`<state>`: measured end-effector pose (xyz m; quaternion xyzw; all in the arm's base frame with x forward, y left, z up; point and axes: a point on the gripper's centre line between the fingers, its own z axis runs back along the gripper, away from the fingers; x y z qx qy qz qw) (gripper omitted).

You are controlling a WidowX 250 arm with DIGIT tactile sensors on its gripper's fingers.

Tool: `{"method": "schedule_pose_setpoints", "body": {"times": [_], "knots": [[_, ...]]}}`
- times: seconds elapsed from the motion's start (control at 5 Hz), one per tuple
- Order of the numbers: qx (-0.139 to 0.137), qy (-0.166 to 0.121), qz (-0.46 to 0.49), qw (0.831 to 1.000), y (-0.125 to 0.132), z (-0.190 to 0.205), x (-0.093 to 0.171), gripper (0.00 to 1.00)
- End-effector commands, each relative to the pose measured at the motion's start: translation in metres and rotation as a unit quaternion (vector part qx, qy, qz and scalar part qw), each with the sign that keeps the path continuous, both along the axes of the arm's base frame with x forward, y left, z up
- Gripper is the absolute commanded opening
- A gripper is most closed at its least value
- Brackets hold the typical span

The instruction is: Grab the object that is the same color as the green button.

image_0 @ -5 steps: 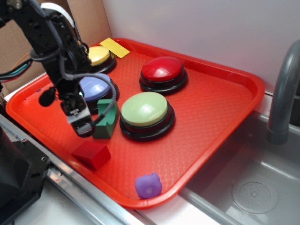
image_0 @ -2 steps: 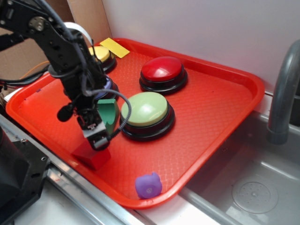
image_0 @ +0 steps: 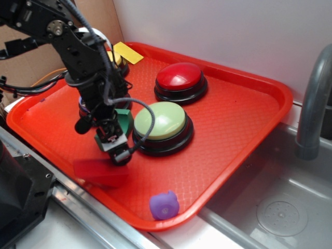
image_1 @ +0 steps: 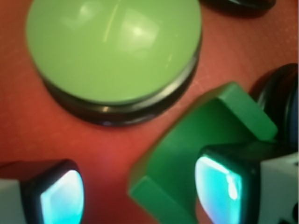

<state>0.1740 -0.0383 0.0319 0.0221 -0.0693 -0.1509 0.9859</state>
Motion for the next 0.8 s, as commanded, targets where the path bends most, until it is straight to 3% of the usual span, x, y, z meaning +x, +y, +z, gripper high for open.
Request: {"method": "schedule_pose_setpoints", "body": {"times": [0.0,0.6], "knots": [[-0.006,-0.008,0.017,1.000,0.0035,0.0008,0.0059,0.00],[-0.009,-0.006,0.038,0.999,0.0051,0.0081,0.0035,0.00]]}}
